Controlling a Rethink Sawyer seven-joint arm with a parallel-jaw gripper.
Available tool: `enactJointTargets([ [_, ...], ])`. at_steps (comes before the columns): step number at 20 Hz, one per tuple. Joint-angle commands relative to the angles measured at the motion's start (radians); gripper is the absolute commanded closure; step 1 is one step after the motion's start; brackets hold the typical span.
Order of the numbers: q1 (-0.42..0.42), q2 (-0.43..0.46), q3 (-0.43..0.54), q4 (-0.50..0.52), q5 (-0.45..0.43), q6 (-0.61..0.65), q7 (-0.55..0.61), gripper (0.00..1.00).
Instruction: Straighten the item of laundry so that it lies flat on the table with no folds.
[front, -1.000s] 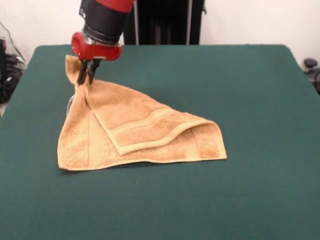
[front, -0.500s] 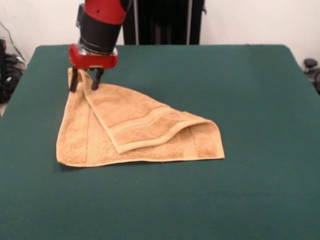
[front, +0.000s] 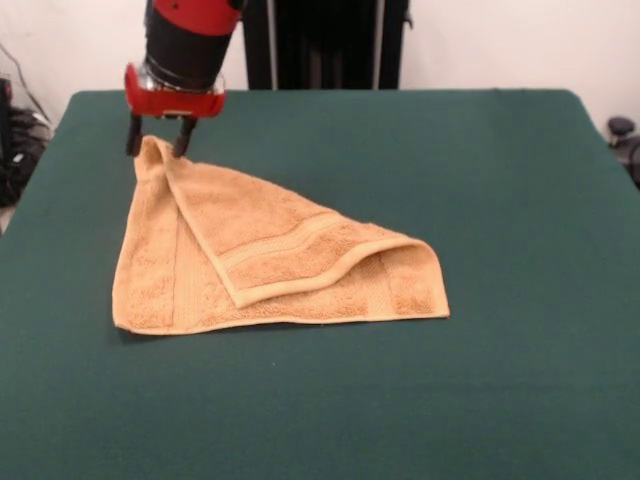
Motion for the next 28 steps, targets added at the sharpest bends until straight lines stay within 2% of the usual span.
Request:
enactJointTargets([
  [1, -0.006, -0.065, 0.2, 0.086, 0.064, 0.129, -0.195, 0.0],
  [5, -0.096, -0.074, 0.342, 0.125, 0.106, 0.091, -0.23, 0.0],
  [8, -0.169, -0.02, 0.461, 0.134, 0.09, 0.036, -0.287, 0.0],
  [10, -0.186, 0.011, 0.497, 0.126, 0.064, 0.007, -0.279, 0.0],
  [15, -0.172, 0.091, 0.499, 0.058, 0.021, -0.053, -0.145, 0.0],
  [20, -0.18, 0.133, 0.538, 0.032, -0.017, -0.061, -0.176, 0.0],
  [28, -0.188, 0.115, 0.558, 0.052, -0.03, -0.066, -0.145, 0.0],
])
